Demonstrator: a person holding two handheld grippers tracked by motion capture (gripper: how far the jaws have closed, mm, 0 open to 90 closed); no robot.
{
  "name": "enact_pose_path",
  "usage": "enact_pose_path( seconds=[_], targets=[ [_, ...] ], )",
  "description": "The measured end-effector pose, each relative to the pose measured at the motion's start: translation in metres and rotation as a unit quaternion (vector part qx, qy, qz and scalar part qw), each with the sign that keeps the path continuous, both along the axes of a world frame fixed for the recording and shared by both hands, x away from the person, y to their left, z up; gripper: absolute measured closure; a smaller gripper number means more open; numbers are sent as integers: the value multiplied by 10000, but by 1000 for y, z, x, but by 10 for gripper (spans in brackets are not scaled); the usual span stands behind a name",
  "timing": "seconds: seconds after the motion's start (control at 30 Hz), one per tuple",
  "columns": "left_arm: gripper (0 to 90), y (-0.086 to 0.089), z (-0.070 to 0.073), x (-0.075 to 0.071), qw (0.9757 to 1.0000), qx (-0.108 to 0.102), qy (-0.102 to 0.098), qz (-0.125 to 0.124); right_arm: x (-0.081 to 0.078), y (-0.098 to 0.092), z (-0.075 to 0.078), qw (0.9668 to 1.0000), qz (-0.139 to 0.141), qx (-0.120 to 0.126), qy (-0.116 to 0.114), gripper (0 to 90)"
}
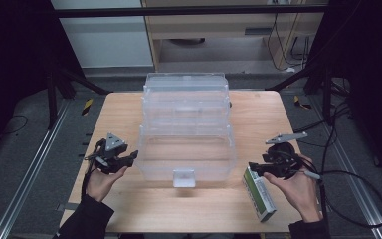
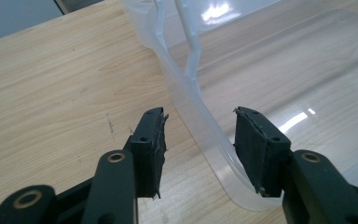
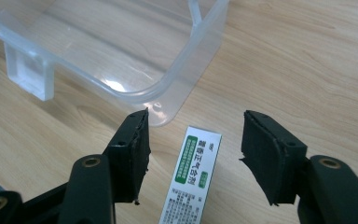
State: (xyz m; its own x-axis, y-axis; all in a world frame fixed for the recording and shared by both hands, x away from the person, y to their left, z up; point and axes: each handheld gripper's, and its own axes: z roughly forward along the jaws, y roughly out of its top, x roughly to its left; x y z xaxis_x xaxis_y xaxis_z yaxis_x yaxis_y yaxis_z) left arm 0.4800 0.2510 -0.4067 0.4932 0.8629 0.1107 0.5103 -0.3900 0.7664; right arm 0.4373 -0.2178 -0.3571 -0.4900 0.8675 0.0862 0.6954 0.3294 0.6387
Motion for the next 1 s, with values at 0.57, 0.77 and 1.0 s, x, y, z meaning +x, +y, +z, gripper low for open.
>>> enact_pose_path(
  seconds=[0.57,0.77,1.0],
  targets=[
    [528,-2,-1,0,10000,38,30,-29,-4,9,5,9985,39,-298,466,387],
    [542,-4,-3,2,10000,35,89,-29,-5,10,4,9981,15,-295,534,391],
    [544,-6,-3,2,9999,86,138,-5,-10,7,-1,9968,-74,-378,699,405]
  ],
)
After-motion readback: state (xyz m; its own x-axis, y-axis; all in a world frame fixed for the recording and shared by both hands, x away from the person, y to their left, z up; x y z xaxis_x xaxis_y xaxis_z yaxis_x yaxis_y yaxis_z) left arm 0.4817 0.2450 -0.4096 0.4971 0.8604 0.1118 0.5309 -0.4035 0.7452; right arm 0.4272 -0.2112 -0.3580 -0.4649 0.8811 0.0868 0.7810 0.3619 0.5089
